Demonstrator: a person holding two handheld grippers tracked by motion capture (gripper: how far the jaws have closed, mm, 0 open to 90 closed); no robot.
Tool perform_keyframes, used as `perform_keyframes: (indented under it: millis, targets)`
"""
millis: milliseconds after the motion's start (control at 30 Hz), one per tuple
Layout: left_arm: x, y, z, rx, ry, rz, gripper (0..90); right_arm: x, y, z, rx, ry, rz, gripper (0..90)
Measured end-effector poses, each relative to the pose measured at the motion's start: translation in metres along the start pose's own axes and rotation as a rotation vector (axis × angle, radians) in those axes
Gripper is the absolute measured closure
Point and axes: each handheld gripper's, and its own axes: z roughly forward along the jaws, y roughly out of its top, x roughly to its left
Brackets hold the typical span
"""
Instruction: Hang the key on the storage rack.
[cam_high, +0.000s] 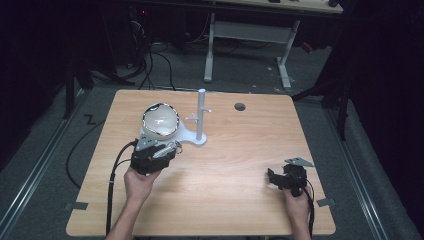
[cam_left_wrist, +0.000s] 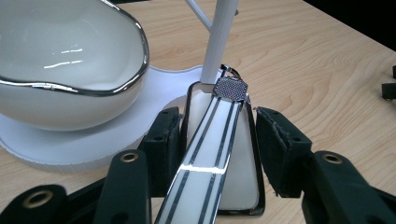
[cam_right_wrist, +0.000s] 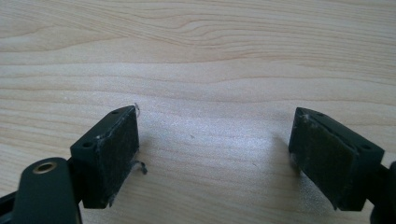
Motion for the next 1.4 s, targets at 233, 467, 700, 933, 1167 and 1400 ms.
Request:
perform_keyframes:
  millis: [233,467,700,933,1167,1400]
  targets:
    - [0.000,0.011,-0.001,-0.020,-0.019,-0.010,51.9,0.000,0.000,0.000,0.000,0.000,0.000,16.2]
    - [0.001,0.023,-0.001,-0.029,-0.041,-0.010,51.8,0.000,0.000,0.000,0.000,0.000,0.001,16.2]
    - [0.004,0.034,-0.003,-0.035,-0.050,-0.010,51.8,0.000,0.000,0.000,0.000,0.000,-0.001,16.2]
    - [0.008,0.048,-0.004,-0.058,-0.057,-0.026,51.8,0.000,0.000,0.000,0.000,0.000,0.000,16.2]
    - [0.009,0.064,-0.005,-0.081,-0.058,-0.025,51.8,0.000,0.000,0.000,0.000,0.000,0.000,16.2]
    - [0.011,0.074,-0.003,-0.090,-0.057,-0.025,51.8,0.000,0.000,0.000,0.000,0.000,0.000,16.2]
